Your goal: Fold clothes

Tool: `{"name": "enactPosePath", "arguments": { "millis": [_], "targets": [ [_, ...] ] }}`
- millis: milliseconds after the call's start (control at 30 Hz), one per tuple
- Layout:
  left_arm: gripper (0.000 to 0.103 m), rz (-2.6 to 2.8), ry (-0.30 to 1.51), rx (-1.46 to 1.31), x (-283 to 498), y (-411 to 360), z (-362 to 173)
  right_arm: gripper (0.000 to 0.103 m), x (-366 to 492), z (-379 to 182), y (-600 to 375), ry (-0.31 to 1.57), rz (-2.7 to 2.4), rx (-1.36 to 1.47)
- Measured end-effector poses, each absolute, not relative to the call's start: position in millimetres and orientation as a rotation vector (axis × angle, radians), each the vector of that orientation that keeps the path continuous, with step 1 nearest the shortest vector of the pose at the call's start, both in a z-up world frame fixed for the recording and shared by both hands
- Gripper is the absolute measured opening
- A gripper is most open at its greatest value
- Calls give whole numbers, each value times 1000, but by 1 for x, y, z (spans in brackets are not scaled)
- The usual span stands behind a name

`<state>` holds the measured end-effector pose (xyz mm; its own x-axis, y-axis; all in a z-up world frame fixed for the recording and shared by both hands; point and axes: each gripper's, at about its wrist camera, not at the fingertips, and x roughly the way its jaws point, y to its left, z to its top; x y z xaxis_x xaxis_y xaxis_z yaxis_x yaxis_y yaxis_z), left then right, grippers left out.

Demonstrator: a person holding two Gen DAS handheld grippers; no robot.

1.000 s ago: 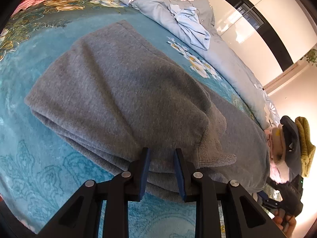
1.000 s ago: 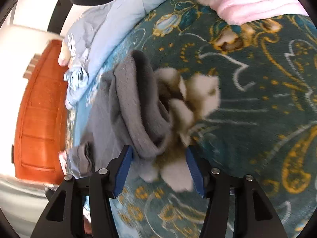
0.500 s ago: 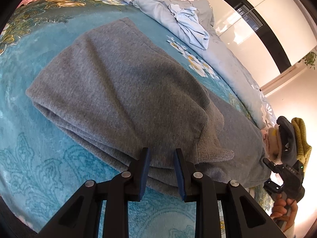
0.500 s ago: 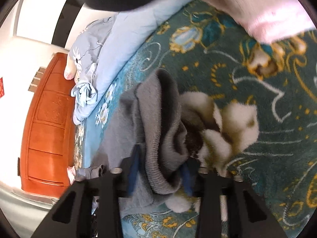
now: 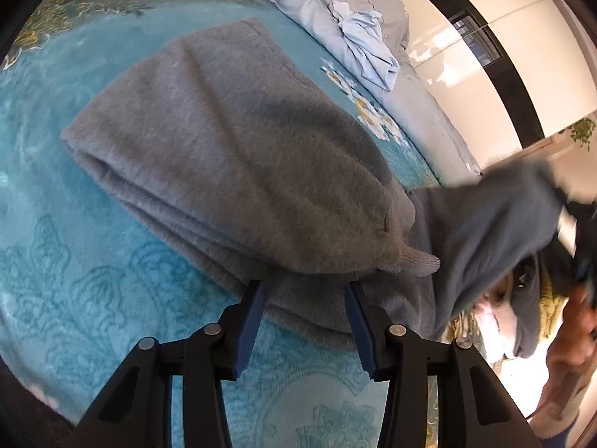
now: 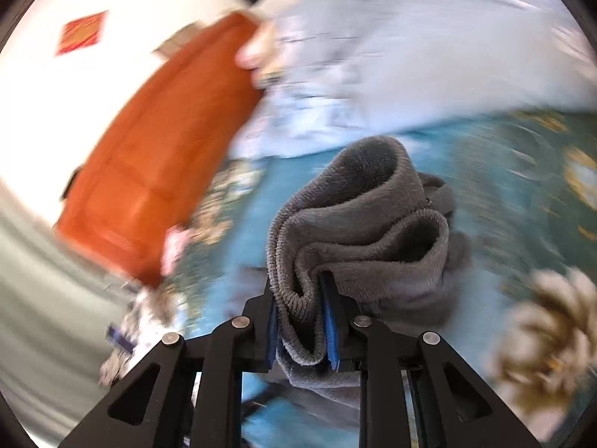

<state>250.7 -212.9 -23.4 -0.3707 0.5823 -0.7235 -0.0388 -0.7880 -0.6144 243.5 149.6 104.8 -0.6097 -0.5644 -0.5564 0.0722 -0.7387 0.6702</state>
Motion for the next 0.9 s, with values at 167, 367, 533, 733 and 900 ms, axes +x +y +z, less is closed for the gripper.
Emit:
{"name": "enactPosePath", "arguments": {
  "millis": [167, 367, 533, 733, 900],
  "targets": [
    [49, 2291, -814, -1353, 256, -243, -3, 21, 213, 121, 69, -740, -2210, 1069],
    [51, 2394, -976, -1281, 259, -284, 7, 21, 188, 104, -15, -631, -2076, 1128],
    [51, 2395, -1057, -1321, 261, -297, -2, 21, 172, 64, -67, -487, -2024, 1279],
    [52, 2319, -1079, -1328, 265, -292, -4, 32, 174, 29, -77, -434, -1904, 1426],
    [57, 2242, -1089, -1310, 264, -276, -5, 47, 182, 50, -39, -502, -1938, 1328]
  ]
}}
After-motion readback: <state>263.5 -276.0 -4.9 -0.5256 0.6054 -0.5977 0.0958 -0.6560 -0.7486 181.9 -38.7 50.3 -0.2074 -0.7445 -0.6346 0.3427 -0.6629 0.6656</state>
